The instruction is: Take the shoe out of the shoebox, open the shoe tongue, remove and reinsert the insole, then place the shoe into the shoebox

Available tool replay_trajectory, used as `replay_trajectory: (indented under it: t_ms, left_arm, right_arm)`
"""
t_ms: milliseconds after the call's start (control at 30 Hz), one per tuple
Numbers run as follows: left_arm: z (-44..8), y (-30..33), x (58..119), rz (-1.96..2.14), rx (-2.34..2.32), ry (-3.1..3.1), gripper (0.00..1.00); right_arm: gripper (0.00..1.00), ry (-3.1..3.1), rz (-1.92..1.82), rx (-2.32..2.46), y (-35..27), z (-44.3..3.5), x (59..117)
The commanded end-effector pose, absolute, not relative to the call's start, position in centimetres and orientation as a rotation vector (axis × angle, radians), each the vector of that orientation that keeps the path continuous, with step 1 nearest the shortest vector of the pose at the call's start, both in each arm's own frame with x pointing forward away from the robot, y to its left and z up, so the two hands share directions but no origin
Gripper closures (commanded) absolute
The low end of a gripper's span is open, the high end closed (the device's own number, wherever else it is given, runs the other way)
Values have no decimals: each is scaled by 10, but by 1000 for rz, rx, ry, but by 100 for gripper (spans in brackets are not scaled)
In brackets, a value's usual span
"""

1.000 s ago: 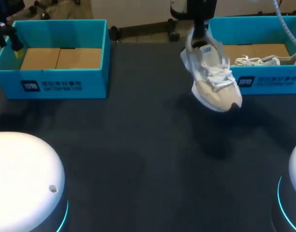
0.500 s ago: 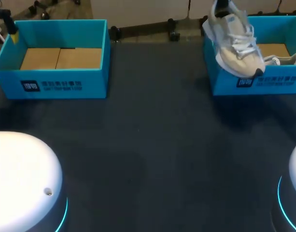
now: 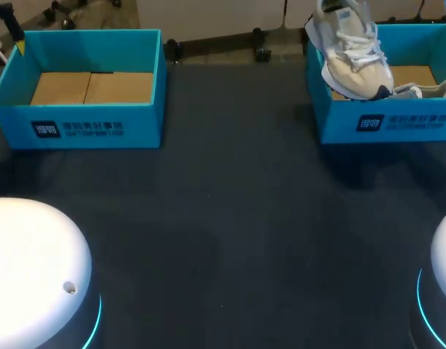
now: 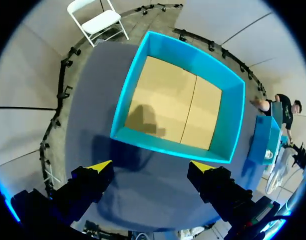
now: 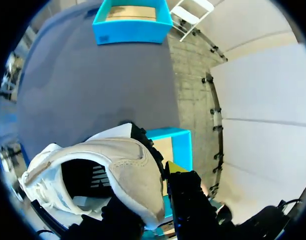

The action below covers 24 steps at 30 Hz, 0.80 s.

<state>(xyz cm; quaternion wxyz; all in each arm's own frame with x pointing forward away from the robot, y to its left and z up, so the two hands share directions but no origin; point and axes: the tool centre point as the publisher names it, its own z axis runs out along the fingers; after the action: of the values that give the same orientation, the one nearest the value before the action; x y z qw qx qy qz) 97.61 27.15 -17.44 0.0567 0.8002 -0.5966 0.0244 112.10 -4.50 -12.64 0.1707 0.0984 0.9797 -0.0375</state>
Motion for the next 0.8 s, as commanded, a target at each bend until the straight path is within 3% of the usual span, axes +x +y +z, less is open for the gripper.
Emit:
replay_trajectory:
  t_ms: [33,200,600,800]
  left_arm:
    - [-175,271,973,83,2430,-1814,0]
    - [-175,271,973,83,2430,-1814,0]
    - [-175,271,973,83,2430,-1814,0]
    - [-175,271,973,83,2430,-1814,0]
  right_arm:
    - [100,2811,-77,328,-96,-125,1159]
    - [100,2810,-41,395,-135,-128,1185]
    - [100,2866,-149,283,-162,-151,1214]
    - [100,2789,-78,766,-204,-153,1206]
